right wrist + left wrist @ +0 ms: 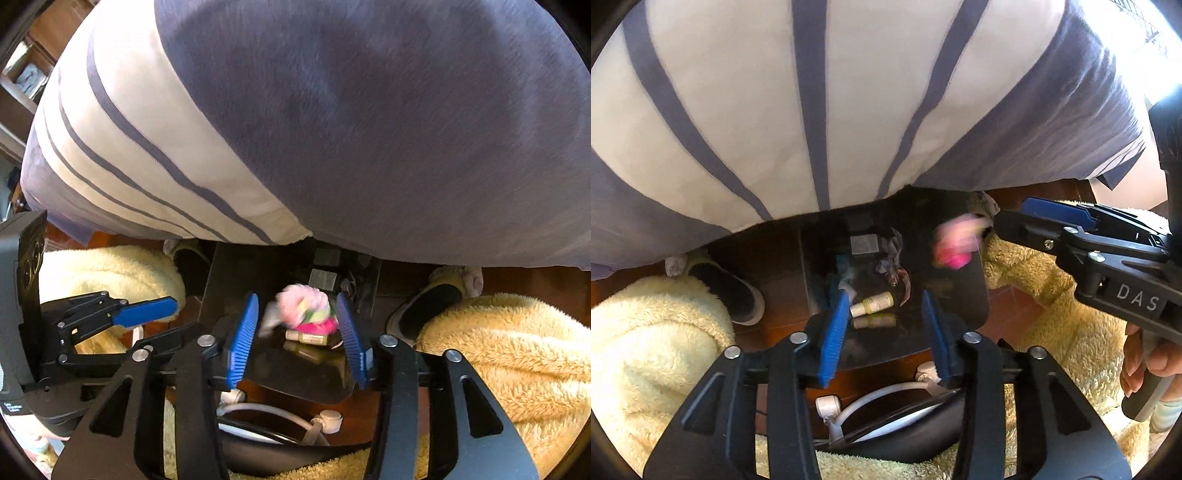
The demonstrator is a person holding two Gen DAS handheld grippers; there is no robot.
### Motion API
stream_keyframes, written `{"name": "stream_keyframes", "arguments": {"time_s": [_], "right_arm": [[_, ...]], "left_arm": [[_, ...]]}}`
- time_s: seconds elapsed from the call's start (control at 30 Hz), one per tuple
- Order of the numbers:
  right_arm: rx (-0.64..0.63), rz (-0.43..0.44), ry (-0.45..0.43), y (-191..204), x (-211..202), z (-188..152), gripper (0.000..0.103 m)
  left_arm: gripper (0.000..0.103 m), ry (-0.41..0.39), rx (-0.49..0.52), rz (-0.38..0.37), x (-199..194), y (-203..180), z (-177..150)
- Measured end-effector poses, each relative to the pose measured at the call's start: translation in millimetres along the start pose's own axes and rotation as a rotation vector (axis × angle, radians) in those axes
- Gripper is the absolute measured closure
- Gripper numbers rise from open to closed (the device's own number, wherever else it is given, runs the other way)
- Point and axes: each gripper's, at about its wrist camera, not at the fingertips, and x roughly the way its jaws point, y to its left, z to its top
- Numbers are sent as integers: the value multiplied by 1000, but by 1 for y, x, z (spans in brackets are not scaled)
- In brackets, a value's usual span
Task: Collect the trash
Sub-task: 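Open both tools to drop the pipe cleaner and cloth into the bin, then move both tools back over the remaining items on the bed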
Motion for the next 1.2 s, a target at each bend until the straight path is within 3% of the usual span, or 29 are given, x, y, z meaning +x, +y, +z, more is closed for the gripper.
{"name": "stream_keyframes", "arguments": {"time_s": [0.1,0.23,0.3,0.53,0.87,1.2], "right_arm": [[5,-11,-33,-2,-11,1,48],[8,-60,-112,-3,-35,3,17],[10,-76,-156,-4,-47,3,8],[-6,-86,-261,0,-86,1,7],[3,-111,-399,-2,-138,16,6],[-13,-174,-454,-10,-155,68,5]], "left_arm": [[53,-31,2,20,-13,-1,1],[34,-92,9,71,-39,-1,1],[22,-125,13,90,-53,0,1],[8,-235,23,135,-100,-4,4],[8,-384,32,185,-156,-4,16],[8,-464,34,235,-185,10,66]]}}
